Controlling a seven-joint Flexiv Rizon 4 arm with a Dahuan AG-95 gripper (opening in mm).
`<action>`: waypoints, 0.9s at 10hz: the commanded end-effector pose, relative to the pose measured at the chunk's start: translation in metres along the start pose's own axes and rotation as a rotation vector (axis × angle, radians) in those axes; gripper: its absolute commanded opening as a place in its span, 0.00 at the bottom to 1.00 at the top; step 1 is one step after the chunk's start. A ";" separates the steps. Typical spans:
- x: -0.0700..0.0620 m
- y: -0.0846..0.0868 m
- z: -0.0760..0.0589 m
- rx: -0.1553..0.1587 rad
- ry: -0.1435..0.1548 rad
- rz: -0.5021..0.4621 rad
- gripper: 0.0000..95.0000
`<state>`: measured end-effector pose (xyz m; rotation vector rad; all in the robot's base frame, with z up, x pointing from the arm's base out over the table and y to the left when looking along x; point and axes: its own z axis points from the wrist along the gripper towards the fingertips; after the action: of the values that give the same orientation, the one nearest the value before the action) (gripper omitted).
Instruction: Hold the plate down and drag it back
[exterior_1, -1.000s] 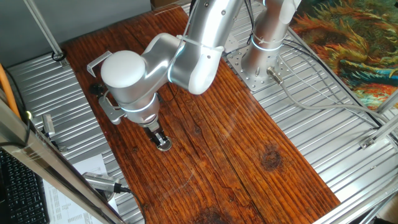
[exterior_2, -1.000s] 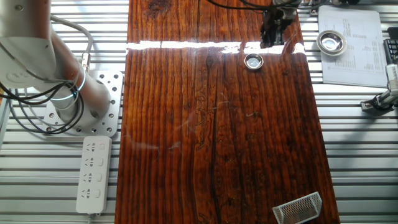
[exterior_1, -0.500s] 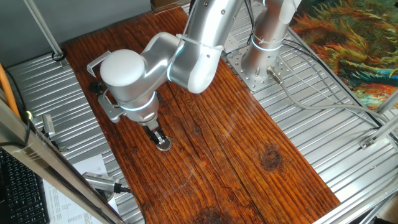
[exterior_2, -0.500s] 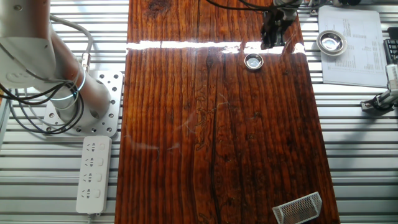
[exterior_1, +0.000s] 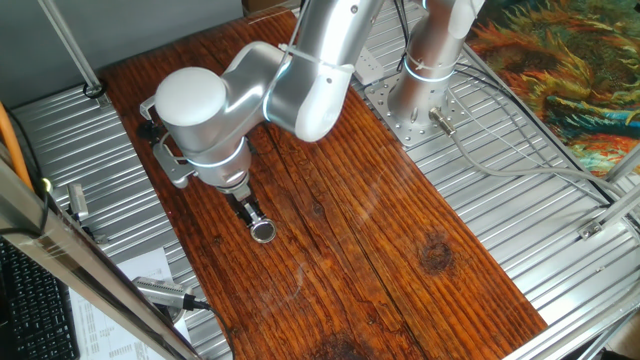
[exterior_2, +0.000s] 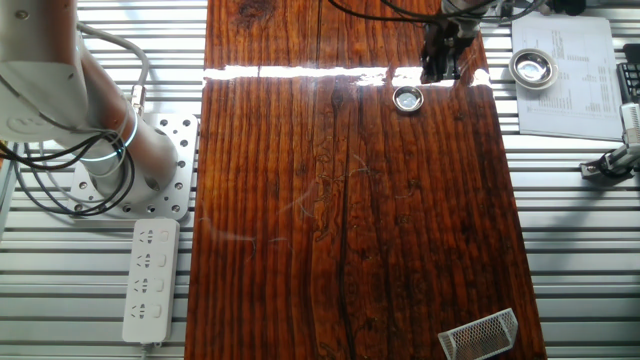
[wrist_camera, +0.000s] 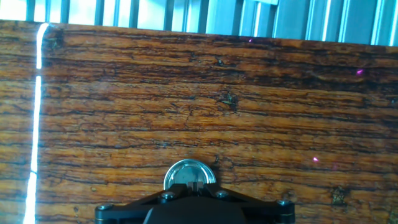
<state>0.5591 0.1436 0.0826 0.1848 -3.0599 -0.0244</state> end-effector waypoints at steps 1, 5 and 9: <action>0.001 -0.001 0.000 0.001 -0.001 -0.011 0.00; 0.002 -0.001 0.001 0.001 -0.010 -0.008 0.00; 0.002 0.001 0.002 0.004 -0.010 -0.011 0.00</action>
<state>0.5567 0.1450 0.0799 0.2040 -3.0688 -0.0197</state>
